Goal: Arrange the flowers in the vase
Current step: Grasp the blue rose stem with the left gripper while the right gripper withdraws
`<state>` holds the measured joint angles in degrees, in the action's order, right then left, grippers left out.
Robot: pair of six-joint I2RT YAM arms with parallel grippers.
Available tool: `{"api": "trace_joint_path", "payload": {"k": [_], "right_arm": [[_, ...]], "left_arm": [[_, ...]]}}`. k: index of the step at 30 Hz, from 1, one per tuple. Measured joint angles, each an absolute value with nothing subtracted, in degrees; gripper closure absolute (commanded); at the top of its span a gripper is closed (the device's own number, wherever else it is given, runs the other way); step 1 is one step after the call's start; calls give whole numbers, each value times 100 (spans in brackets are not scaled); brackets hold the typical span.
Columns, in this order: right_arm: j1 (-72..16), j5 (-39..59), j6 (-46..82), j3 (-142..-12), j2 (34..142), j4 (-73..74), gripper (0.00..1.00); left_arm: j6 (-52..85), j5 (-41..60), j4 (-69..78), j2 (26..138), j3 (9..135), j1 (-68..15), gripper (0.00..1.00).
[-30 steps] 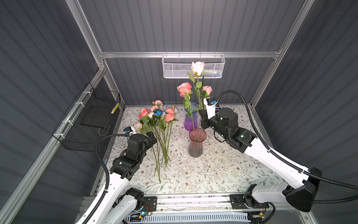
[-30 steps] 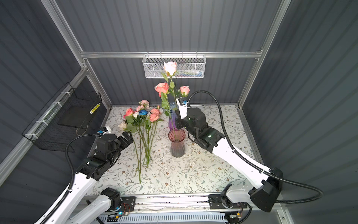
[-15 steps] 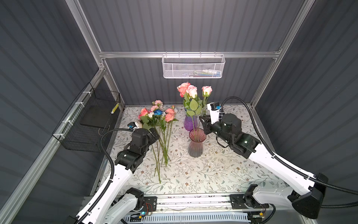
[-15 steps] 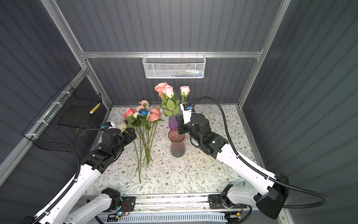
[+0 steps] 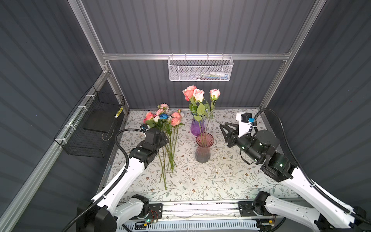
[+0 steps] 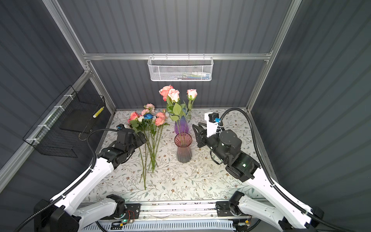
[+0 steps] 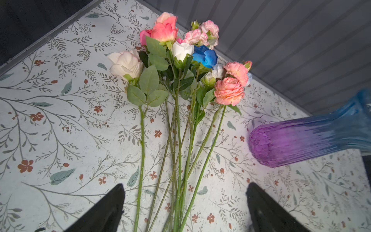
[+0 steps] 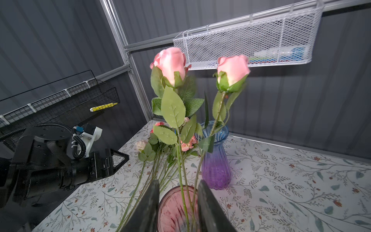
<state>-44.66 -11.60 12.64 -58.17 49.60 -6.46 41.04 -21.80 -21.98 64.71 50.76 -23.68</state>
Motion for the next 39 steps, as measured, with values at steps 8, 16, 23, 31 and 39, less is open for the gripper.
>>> {"api": "trace_joint_path", "payload": {"k": [8,16,23,31,39], "right_arm": [[-4449,-1389,1323,-5087,4429,-952,62],[-4390,-1409,1590,-4727,4285,-1035,61],[-4364,-1343,1673,-4617,4311,-1024,61],[-4309,-1334,1719,-4469,4333,-899,61],[-4239,-1328,1717,-4434,4434,-816,61]], "left_arm": [[3778,-2241,-2285,7435,5360,-2368,34],[3179,-2268,-2471,8772,6281,-2362,51],[2700,-2154,-2729,9970,7089,-2351,56],[2259,-2078,-3092,11220,8088,-2143,66],[2036,-1951,-2950,11332,8176,-1894,75]]}}
